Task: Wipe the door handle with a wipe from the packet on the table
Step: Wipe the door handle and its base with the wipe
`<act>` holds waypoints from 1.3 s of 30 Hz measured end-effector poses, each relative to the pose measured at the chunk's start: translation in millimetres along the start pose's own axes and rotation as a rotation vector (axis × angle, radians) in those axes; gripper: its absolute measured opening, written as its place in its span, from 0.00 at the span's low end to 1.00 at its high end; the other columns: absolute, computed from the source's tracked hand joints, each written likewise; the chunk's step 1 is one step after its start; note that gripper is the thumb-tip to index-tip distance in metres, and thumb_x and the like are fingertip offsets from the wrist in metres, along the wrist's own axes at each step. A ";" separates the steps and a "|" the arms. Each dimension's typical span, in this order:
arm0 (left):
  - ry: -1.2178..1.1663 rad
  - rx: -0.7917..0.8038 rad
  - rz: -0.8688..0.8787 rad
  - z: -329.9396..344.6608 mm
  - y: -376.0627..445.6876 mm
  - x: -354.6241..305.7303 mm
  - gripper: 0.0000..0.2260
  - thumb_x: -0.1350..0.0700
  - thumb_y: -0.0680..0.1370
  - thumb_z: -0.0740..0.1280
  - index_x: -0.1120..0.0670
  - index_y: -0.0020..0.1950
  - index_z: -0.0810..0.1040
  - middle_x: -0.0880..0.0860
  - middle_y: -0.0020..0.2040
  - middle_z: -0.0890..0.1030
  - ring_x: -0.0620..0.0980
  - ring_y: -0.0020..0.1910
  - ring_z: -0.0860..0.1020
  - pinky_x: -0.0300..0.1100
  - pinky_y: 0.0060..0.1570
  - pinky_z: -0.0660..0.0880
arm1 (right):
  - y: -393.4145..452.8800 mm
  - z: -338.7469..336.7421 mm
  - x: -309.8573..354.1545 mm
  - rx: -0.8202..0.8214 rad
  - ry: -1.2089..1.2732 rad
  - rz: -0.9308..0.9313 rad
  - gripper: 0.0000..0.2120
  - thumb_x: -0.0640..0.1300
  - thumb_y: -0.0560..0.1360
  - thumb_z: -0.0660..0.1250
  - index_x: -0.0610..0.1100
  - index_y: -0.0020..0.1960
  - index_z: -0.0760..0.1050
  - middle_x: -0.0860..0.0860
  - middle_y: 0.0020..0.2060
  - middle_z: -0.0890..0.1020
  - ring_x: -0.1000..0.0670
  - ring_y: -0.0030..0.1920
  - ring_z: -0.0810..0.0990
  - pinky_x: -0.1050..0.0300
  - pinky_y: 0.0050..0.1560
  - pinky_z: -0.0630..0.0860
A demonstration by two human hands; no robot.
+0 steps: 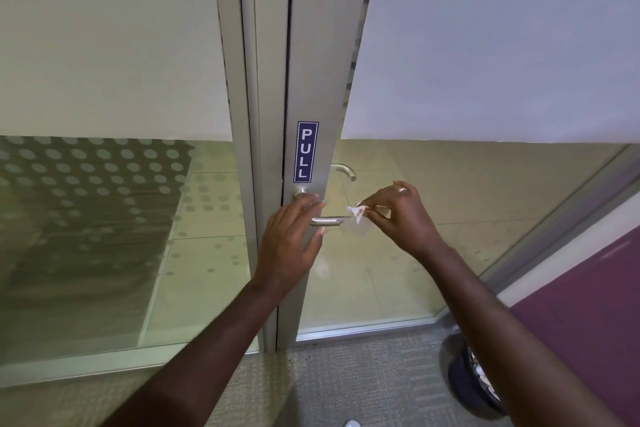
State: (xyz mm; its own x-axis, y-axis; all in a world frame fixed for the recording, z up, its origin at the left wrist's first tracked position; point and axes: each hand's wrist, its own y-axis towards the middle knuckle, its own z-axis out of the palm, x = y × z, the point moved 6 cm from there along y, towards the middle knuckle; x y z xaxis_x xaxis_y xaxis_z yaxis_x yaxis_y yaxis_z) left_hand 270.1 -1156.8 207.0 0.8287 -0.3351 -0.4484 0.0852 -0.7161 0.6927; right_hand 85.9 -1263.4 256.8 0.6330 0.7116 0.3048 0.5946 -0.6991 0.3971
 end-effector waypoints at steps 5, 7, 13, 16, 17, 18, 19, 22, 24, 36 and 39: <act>-0.172 0.061 -0.201 10.2 28.9 -12.8 0.24 0.39 0.75 0.69 0.49 0.67 0.78 0.44 0.58 0.83 0.45 0.54 0.76 0.44 0.55 0.76 | 0.9 -6.2 2.2 0.083 0.362 0.067 0.07 0.43 0.76 0.73 0.54 0.50 0.82 0.61 0.45 0.85 0.57 0.44 0.81 0.46 0.73 0.61; -0.223 0.081 -0.275 14.6 35.6 -14.2 0.27 0.36 0.73 0.70 0.46 0.68 0.76 0.41 0.54 0.84 0.43 0.49 0.75 0.39 0.51 0.74 | 2.8 -7.1 2.1 0.085 0.381 0.063 0.08 0.45 0.75 0.74 0.54 0.53 0.82 0.66 0.44 0.84 0.60 0.45 0.81 0.45 0.68 0.63; -0.093 0.131 -0.296 25.9 48.8 -21.4 0.25 0.51 0.72 0.78 0.48 0.68 0.77 0.43 0.45 0.83 0.46 0.46 0.74 0.46 0.52 0.75 | 9.4 9.3 -10.3 0.075 0.272 0.104 0.12 0.46 0.75 0.74 0.55 0.58 0.79 0.60 0.42 0.83 0.62 0.50 0.80 0.45 0.75 0.58; -0.034 0.133 -0.312 28.3 47.5 -22.9 0.22 0.57 0.73 0.77 0.49 0.66 0.78 0.45 0.42 0.83 0.50 0.48 0.77 0.49 0.53 0.76 | 6.4 20.0 -13.7 0.049 0.180 0.083 0.15 0.47 0.75 0.73 0.57 0.59 0.77 0.59 0.44 0.83 0.57 0.54 0.78 0.49 0.73 0.58; -0.023 0.134 -0.314 28.5 47.4 -23.4 0.22 0.58 0.73 0.76 0.49 0.66 0.78 0.46 0.42 0.83 0.51 0.48 0.77 0.48 0.53 0.76 | 5.3 22.6 -14.6 0.034 0.162 0.074 0.16 0.47 0.74 0.74 0.57 0.60 0.77 0.59 0.47 0.83 0.56 0.55 0.78 0.51 0.72 0.58; -0.016 0.133 -0.315 28.5 47.7 -23.8 0.22 0.59 0.73 0.76 0.50 0.66 0.78 0.47 0.42 0.83 0.52 0.48 0.77 0.48 0.52 0.75 | 4.2 24.7 -14.9 0.019 0.142 0.065 0.17 0.48 0.74 0.74 0.57 0.61 0.77 0.59 0.50 0.83 0.54 0.57 0.79 0.53 0.70 0.59; -0.008 0.131 -0.315 28.2 48.1 -23.9 0.21 0.59 0.73 0.76 0.50 0.65 0.78 0.47 0.42 0.83 0.52 0.47 0.77 0.48 0.51 0.75 | 3.1 25.8 -15.0 0.002 0.119 0.054 0.19 0.49 0.73 0.75 0.56 0.62 0.77 0.59 0.53 0.83 0.53 0.59 0.79 0.54 0.69 0.59; 0.040 0.136 -0.324 27.8 50.7 -23.4 0.21 0.61 0.73 0.75 0.51 0.65 0.79 0.49 0.42 0.83 0.54 0.46 0.78 0.46 0.50 0.73 | -4.9 22.9 -12.6 -0.117 -0.023 -0.008 0.17 0.49 0.75 0.72 0.54 0.63 0.76 0.59 0.56 0.80 0.53 0.62 0.76 0.51 0.69 0.61; 0.068 0.147 -0.334 28.4 52.9 -22.4 0.21 0.61 0.73 0.75 0.52 0.65 0.78 0.50 0.43 0.84 0.54 0.47 0.79 0.46 0.50 0.73 | -14.9 18.6 -7.5 -0.229 -0.134 -0.084 0.11 0.48 0.77 0.71 0.53 0.59 0.79 0.57 0.54 0.81 0.51 0.60 0.77 0.49 0.69 0.62; 0.026 0.091 -0.278 27.0 57.5 -19.5 0.15 0.57 0.76 0.73 0.51 0.62 0.80 0.47 0.46 0.84 0.50 0.48 0.80 0.44 0.50 0.76 | -11.5 33.5 5.1 -0.040 -0.424 -0.299 0.09 0.45 0.74 0.75 0.49 0.54 0.85 0.55 0.48 0.86 0.47 0.58 0.82 0.42 0.74 0.59; -0.044 -0.014 -0.243 15.4 49.4 -14.0 0.10 0.59 0.78 0.69 0.51 0.58 0.82 0.47 0.48 0.85 0.49 0.44 0.81 0.38 0.43 0.74 | -2.0 30.5 0.6 0.025 -0.485 -0.431 0.10 0.45 0.73 0.75 0.49 0.54 0.85 0.55 0.48 0.86 0.47 0.56 0.82 0.43 0.72 0.66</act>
State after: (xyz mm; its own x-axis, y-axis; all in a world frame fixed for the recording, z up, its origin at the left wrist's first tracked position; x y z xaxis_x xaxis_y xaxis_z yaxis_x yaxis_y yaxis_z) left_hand 254.2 -1196.9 238.8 0.7577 -0.1806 -0.6271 0.2874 -0.7704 0.5691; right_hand 100.2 -1263.7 229.7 0.4839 0.8202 -0.3051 0.8528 -0.3637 0.3748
